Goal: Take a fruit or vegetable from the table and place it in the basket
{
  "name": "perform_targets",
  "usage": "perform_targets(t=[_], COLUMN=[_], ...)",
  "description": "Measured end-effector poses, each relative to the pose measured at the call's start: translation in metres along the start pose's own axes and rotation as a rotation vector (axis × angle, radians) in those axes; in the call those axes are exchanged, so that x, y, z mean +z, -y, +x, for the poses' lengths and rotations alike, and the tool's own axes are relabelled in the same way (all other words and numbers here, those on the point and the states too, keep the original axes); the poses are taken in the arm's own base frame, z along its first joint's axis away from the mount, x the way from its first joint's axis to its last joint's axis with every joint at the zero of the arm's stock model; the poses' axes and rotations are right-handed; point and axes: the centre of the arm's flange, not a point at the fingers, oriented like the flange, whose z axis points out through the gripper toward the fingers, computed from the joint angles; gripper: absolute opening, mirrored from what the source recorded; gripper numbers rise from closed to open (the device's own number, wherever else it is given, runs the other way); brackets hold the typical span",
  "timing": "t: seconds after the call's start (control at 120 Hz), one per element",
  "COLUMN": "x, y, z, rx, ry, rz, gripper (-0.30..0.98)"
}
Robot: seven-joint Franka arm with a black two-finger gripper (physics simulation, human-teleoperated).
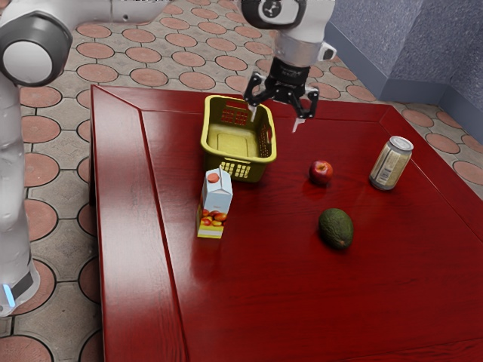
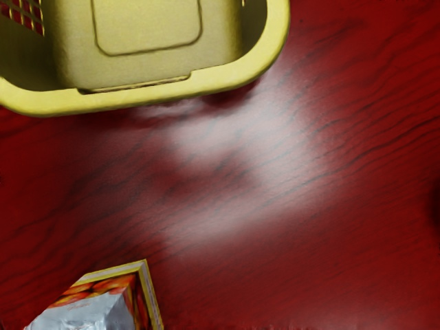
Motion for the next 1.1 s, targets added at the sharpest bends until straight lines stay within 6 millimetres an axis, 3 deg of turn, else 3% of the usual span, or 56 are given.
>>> perform_targets(t=[0.175, 0.308, 0.375, 0.475, 0.542, 0.617, 0.725, 0.917, 1.1], x=[0.003, -0.005, -0.011, -0.008, 0.009, 0.024, 0.052, 0.102, 0.114], y=[-0.013, -0.019, -0.044, -0.068, -0.092, -0.109, -0.123, -0.148, -0.156], z=[-0.047, -0.097, -0.116, -0.091, -0.080, -0.085, -0.096, -0.084, -0.074], rx=[-0.234, -0.275, -0.256, -0.299, -0.309, -0.295, -0.276, -0.285, -0.293], ry=[0.000, -0.005, -0.001, -0.009, -0.008, -0.008, -0.006, 0.003, 0.002], rz=[0.012, -0.002, -0.031, -0.049, -0.043, -0.033, -0.005, 0.015, -0.009], gripper=[0.69, 0.69, 0.69, 0.69, 0.69, 0.69, 0.69, 0.69, 0.69])
